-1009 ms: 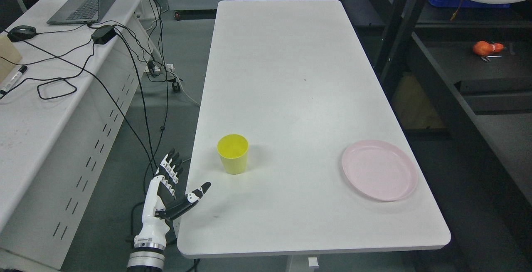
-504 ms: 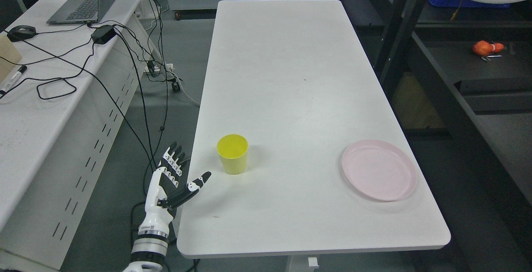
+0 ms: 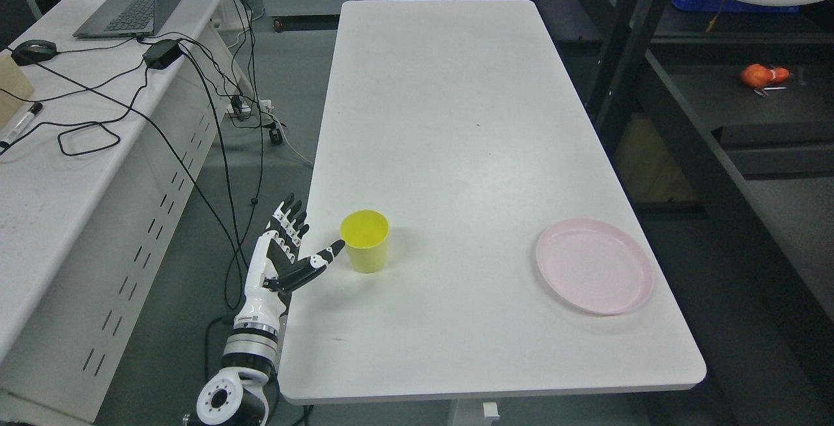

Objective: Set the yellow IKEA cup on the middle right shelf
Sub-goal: 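Close the left hand fingers around the yellow cup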

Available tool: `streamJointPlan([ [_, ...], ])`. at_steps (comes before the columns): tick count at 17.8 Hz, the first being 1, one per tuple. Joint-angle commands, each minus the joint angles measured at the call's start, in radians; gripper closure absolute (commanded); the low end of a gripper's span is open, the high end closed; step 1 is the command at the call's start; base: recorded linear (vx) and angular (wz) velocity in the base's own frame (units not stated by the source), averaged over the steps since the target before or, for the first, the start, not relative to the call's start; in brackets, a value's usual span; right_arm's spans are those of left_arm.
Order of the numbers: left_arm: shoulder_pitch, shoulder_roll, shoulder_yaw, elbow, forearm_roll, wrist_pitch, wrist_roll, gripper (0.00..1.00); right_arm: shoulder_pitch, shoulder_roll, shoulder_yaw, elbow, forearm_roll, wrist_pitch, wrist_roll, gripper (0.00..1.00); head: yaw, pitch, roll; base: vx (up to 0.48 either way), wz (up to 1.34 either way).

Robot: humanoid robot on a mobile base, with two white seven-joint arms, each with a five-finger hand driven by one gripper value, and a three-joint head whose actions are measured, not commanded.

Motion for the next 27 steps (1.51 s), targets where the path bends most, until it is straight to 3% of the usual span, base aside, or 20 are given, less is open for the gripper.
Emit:
streamJointPlan([
  [1, -0.067, 0.017, -0.08, 0.144, -0.033, 0.0, -0.001, 0.02, 0.014, -0.017, 0.017, 0.0, -0.025, 0.001, -0.001, 0.0, 0.0, 0.0, 0.0, 0.0, 0.0],
  [5, -0.142, 0.017, -0.101, 0.234, -0.033, 0.003, -0.002, 0.02, 0.014, -0.017, 0.017, 0.0, -0.025, 0.001, -0.001, 0.01, 0.0, 0.0, 0.0, 0.0, 0.0],
  [11, -0.149, 0.017, -0.195, 0.247, -0.033, 0.003, -0.088, 0.02, 0.014, -0.017, 0.017, 0.0, -0.025, 0.001, -0.001, 0.01, 0.0, 0.0, 0.0, 0.0, 0.0],
  [20, -0.156, 0.017, -0.176, 0.331, -0.032, 0.001, -0.088, 0.06, 0.014, -0.017, 0.017, 0.0, -0.025, 0.001, -0.001, 0.01, 0.0, 0.0, 0.0, 0.0, 0.0],
  [22, -0.155, 0.017, -0.152, 0.331, -0.024, -0.014, -0.088, 0.26, 0.014, -0.017, 0.017, 0.0, -0.025, 0.001, -0.001, 0.01, 0.0, 0.0, 0.0, 0.0, 0.0],
  [25, -0.147, 0.017, -0.109, 0.331, 0.066, -0.109, -0.082, 0.77, 0.014, -0.017, 0.017, 0.0, -0.025, 0.001, -0.001, 0.01, 0.0, 0.0, 0.0, 0.0, 0.0],
  [26, -0.147, 0.017, -0.092, 0.331, 0.088, -0.144, -0.077, 0.91, 0.014, -0.017, 0.017, 0.0, -0.025, 0.001, -0.001, 0.01, 0.0, 0.0, 0.0, 0.0, 0.0],
  [27, -0.147, 0.017, -0.072, 0.322, 0.089, -0.17, -0.076, 1.0, 0.014, -0.017, 0.017, 0.0, -0.025, 0.001, -0.001, 0.01, 0.0, 0.0, 0.0, 0.0, 0.0],
])
